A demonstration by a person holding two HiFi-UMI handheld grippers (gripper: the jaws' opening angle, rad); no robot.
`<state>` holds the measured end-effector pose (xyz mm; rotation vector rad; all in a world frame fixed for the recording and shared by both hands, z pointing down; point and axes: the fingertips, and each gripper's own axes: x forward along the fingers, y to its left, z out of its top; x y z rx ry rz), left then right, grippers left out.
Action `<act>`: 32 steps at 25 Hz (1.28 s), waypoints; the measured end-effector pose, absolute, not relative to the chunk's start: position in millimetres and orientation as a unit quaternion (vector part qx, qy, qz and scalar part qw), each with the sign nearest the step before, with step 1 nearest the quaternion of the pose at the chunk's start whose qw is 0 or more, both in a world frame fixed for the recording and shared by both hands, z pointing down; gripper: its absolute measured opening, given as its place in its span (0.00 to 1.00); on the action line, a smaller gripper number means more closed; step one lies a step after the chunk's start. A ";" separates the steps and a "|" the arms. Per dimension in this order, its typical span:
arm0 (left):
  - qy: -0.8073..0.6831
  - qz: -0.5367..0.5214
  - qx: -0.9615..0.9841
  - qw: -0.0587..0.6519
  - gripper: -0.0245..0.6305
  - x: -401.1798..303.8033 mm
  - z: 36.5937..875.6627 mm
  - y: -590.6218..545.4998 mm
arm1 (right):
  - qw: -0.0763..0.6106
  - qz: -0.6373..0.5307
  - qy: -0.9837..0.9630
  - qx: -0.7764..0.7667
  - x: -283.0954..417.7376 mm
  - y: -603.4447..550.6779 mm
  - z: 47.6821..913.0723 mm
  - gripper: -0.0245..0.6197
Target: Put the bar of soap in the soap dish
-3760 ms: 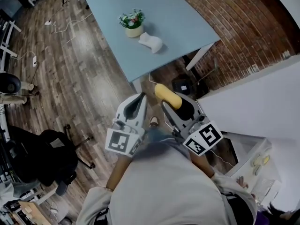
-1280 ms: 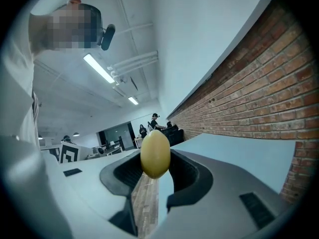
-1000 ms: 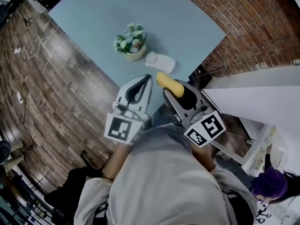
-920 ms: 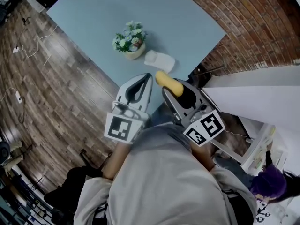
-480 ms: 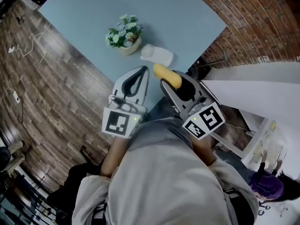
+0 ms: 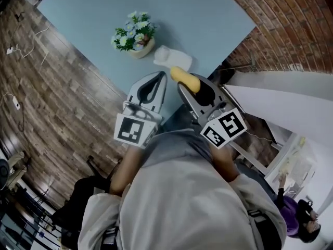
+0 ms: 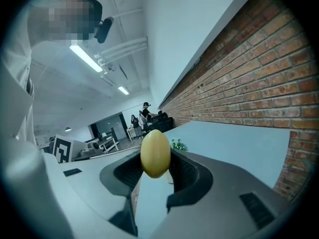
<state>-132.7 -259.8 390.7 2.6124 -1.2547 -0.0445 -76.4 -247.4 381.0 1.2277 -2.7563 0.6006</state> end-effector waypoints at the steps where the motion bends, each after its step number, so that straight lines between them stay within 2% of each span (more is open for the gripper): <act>1: -0.430 -0.014 0.894 0.125 0.04 -131.2 393.8 -261.5 | 0.034 0.198 -0.895 0.399 -75.3 -249.6 383.8 0.28; 18: -0.454 0.015 0.881 0.131 0.04 -127.6 434.9 -300.1 | 0.070 0.220 -0.886 0.402 -71.3 -289.5 441.3 0.28; 32: -0.455 0.026 0.875 0.164 0.04 -130.1 466.9 -316.2 | 0.108 0.260 -0.868 0.408 -71.0 -307.4 495.2 0.28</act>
